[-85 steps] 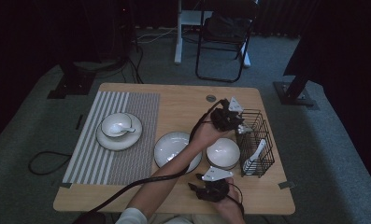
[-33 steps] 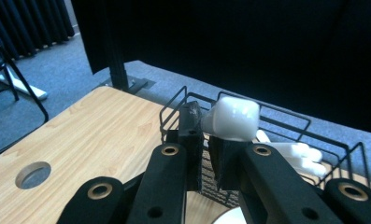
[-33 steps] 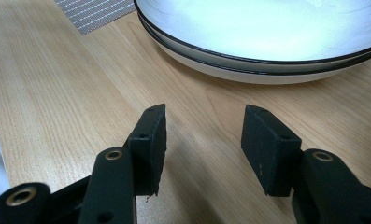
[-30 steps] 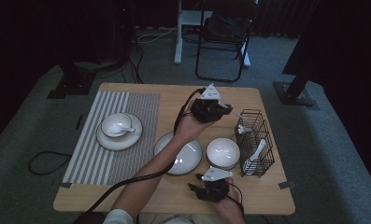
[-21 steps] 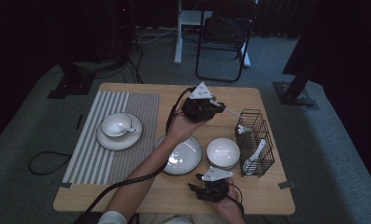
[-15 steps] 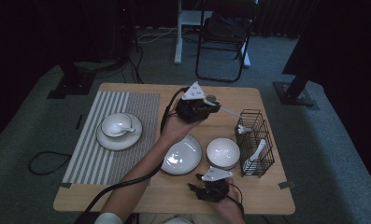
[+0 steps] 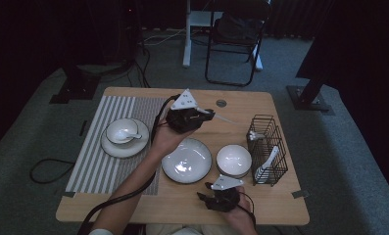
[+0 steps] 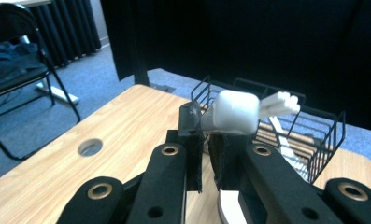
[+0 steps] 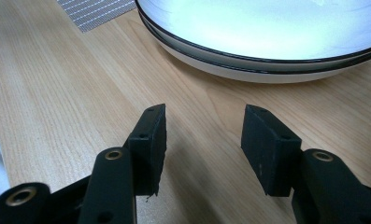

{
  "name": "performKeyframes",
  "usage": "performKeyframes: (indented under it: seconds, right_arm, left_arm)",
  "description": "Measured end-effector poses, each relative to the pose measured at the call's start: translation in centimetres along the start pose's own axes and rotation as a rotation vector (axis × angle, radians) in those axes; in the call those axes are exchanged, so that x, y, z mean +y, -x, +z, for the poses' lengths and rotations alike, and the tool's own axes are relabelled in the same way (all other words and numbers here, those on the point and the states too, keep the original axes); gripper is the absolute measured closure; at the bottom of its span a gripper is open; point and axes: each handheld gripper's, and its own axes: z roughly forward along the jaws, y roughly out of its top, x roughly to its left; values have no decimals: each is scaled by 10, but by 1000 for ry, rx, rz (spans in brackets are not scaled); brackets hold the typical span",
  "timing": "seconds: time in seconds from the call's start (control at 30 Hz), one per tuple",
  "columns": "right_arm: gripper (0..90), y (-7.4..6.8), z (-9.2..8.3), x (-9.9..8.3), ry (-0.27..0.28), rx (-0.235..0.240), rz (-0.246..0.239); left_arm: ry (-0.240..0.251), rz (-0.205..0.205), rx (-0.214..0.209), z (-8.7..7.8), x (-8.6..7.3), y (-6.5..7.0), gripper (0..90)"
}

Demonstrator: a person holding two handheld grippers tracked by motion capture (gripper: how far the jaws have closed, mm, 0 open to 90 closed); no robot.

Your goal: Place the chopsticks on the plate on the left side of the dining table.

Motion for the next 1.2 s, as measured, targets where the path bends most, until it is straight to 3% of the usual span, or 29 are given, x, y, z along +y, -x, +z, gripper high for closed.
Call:
performKeyframes:
  seconds: [0.3,0.53,0.8,0.93,1.03,1.2]
  right_arm:
    - [498,2,-2,1,-6,-6,-2]
    - [499,2,-7,12,0,-12,-36]
    - [500,-2,-16,38,37,13,-98]
    - [516,-3,-15,50,42,40,-123]
    - [530,-4,-13,59,36,34,-148]
    - [555,3,-12,77,45,15,-113]
  left_arm:
    - [-16,-19,48,-35,-25,-9,845]
    - [-32,-35,90,-59,-42,-12,844]
    - [-54,-53,133,-81,-63,-12,844]
    - [-57,-67,145,-91,-72,-11,844]
    - [-64,-78,160,-98,-80,-9,844]
    - [-67,-105,170,-107,-93,-6,844]
